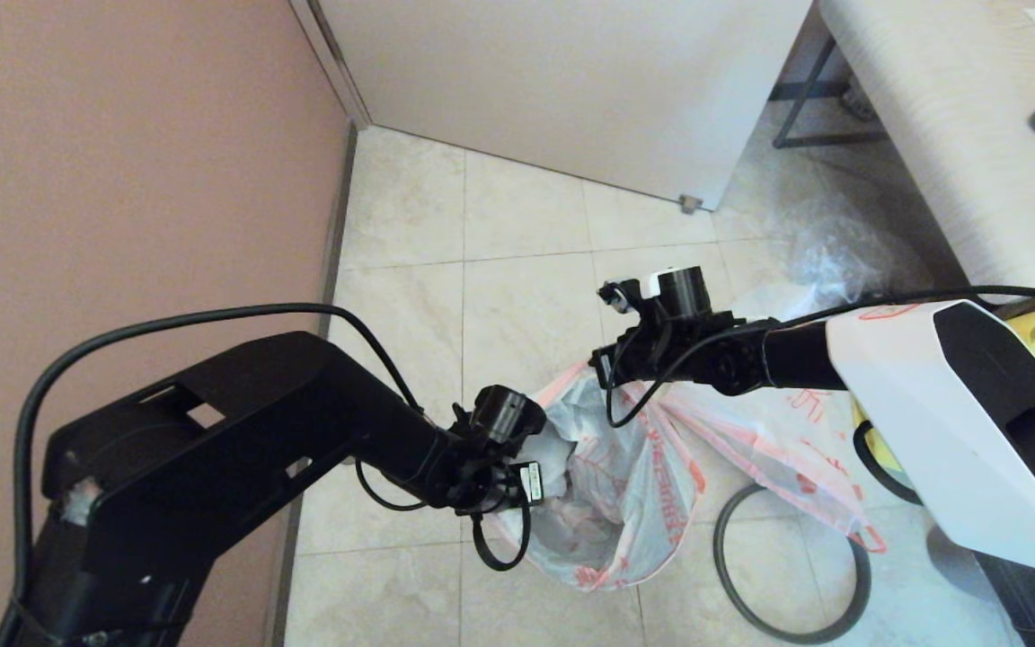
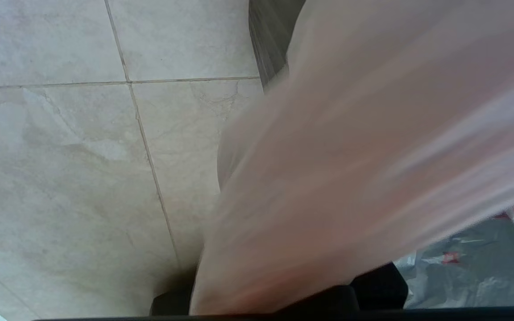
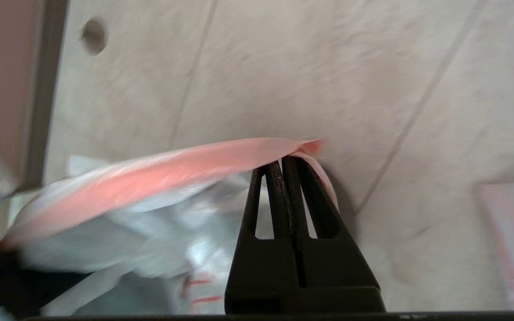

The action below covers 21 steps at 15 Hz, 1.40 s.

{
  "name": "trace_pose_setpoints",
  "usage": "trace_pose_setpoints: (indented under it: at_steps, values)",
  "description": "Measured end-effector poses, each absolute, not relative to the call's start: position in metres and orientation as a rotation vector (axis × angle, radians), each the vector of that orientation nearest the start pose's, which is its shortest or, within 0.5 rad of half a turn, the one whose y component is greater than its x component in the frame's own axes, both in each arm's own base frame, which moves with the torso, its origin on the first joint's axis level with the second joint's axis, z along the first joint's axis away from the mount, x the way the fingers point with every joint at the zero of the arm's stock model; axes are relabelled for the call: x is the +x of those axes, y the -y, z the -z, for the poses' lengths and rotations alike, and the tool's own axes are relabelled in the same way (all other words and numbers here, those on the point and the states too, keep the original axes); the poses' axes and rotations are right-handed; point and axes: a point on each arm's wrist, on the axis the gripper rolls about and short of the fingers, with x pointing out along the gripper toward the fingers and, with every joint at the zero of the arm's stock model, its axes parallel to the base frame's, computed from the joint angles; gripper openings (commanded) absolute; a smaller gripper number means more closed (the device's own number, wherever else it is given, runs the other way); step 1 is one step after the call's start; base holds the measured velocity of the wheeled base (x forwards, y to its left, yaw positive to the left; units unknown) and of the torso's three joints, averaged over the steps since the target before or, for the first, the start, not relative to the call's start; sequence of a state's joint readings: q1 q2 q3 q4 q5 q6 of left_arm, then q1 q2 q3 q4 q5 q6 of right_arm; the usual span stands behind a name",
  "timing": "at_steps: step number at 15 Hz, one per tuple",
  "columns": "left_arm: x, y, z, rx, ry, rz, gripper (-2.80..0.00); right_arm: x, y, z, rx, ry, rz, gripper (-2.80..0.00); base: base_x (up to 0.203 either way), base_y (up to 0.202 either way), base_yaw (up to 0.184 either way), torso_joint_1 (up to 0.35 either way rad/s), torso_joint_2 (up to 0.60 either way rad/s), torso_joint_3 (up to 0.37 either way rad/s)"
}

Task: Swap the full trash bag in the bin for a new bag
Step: Put the new garbage bag on the trash can

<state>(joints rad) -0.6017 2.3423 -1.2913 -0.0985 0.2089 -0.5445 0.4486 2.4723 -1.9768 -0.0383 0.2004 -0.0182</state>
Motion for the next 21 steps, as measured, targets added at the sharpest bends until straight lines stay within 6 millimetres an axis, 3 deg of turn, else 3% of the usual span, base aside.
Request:
trace_pose_setpoints:
  at_steps: [10,17,21]
  values:
    - [0.352,0.233,-0.016,-0.132,-0.932,0.109,-2.80,0.481,-0.194,-0.095,-0.135,-0.542,-0.508,-2.80,0.000,0.000,0.000,0.000,0.00,0.000]
    - [0.357,0.228,-0.016,-0.140,-0.931,0.096,-2.80,0.464,-0.161,-0.089,-0.146,-0.795,-0.452,-2.80,0.000,0.000,0.000,0.000,0.00,0.000]
    - [0.360,0.226,-0.017,-0.147,-0.926,0.089,-2.80,0.446,-0.146,-0.100,-0.139,-0.836,-0.434,-2.80,0.000,0.000,0.000,0.000,0.00,0.000]
